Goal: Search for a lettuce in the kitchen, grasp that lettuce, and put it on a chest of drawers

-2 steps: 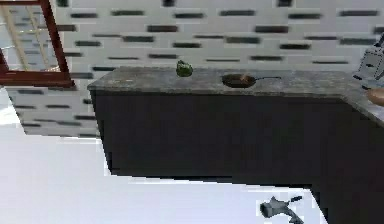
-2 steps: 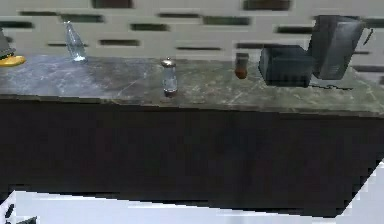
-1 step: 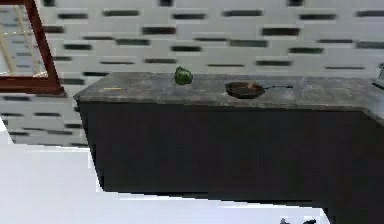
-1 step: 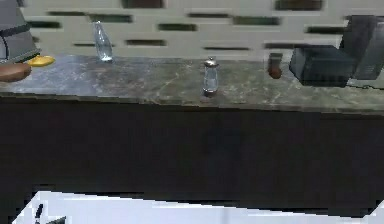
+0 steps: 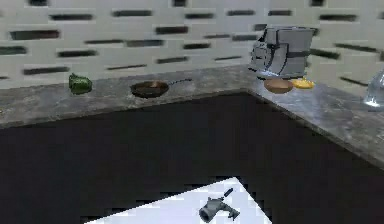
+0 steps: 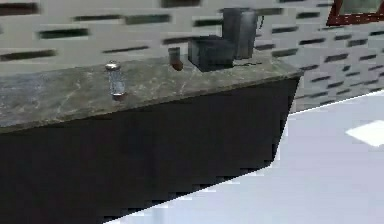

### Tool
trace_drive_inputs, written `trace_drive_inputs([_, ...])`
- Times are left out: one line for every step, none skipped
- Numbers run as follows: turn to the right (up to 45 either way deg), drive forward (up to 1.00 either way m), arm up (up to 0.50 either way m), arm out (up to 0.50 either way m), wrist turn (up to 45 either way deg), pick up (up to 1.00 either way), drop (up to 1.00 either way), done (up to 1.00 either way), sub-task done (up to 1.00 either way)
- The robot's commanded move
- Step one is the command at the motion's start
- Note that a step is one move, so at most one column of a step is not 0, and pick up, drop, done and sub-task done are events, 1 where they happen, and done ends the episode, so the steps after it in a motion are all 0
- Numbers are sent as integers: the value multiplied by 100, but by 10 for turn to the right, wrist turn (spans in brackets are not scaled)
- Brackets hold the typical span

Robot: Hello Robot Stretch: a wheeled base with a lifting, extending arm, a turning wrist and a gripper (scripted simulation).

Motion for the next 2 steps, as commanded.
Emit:
trace_drive_inputs([0, 65, 0, 0, 0, 0, 0, 0, 0])
trace_drive_inputs([-450, 0, 0, 0, 0, 0, 0, 0, 0])
